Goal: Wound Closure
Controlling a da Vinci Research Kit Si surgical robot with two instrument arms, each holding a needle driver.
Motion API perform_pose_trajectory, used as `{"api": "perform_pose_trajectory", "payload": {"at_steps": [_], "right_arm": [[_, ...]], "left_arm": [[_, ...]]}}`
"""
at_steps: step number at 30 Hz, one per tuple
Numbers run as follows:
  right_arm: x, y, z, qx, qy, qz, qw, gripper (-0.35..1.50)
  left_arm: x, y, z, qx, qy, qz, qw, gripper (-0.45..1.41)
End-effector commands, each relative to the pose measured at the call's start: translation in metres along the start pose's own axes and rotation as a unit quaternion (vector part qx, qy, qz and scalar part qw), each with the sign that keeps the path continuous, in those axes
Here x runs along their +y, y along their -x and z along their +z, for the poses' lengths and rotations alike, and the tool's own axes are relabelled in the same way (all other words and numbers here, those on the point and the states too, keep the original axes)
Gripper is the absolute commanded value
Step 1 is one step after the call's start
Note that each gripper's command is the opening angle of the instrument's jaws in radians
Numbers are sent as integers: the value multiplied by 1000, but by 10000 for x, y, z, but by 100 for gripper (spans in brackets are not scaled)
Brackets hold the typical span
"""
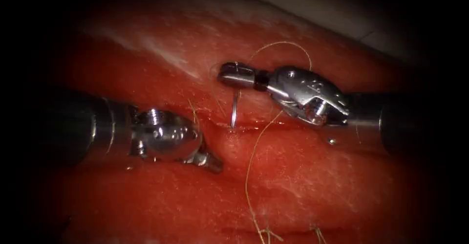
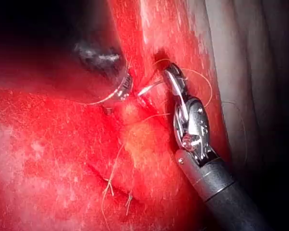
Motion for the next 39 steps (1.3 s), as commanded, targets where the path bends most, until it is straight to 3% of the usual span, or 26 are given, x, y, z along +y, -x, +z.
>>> {"api": "perform_pose_trajectory", "payload": {"at_steps": [1,10,28,39], "right_arm": [[1,-1,10,2,-1,17,1000,-35],[-1,2,9,3,-1,40,999,-35],[-17,21,15,-27,-48,110,992,-35],[-43,29,13,-50,-63,132,988,-35]], "left_arm": [[-1,0,11,1,0,0,1000,-29],[-10,9,15,1,-1,2,1000,-29],[-16,15,14,1,-1,3,1000,-29],[-18,15,11,1,0,3,1000,-30]]}}
